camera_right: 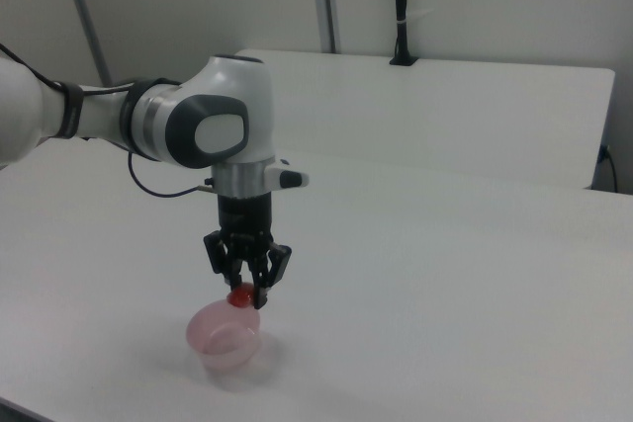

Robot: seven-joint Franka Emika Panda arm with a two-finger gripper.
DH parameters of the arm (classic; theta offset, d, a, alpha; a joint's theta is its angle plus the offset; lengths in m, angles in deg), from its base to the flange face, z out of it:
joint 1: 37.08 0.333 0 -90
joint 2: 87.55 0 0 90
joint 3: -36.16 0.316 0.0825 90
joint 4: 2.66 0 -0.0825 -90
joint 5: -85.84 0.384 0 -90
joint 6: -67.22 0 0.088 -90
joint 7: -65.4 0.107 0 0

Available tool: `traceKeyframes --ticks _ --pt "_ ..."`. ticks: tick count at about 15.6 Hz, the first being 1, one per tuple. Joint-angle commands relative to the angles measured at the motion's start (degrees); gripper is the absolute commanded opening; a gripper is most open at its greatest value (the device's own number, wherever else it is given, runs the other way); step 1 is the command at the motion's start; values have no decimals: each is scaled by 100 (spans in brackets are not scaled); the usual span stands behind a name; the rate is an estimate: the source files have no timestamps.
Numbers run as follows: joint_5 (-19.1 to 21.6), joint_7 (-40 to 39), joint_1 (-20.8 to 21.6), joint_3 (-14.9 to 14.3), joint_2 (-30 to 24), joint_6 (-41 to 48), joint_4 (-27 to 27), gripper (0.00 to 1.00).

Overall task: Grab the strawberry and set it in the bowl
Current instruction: 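Lift the strawberry and carry it over the pink bowl, lowering it in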

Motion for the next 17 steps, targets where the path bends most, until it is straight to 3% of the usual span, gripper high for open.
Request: traceKeyframes --ticks 1,3,7,8,10,11,13,17 --pt "-85 55 6 242 -77 169 -193 18" --pt "-93 361 41 487 133 177 -219 18" --pt "-93 793 251 541 450 142 -228 22" --pt "-102 794 252 541 477 151 -219 32" --pt "-102 785 217 541 573 168 -176 77" --pt "-102 794 208 541 582 160 -175 92" --pt "-102 802 208 541 547 203 -140 100" --pt "-85 811 217 541 468 869 429 100"
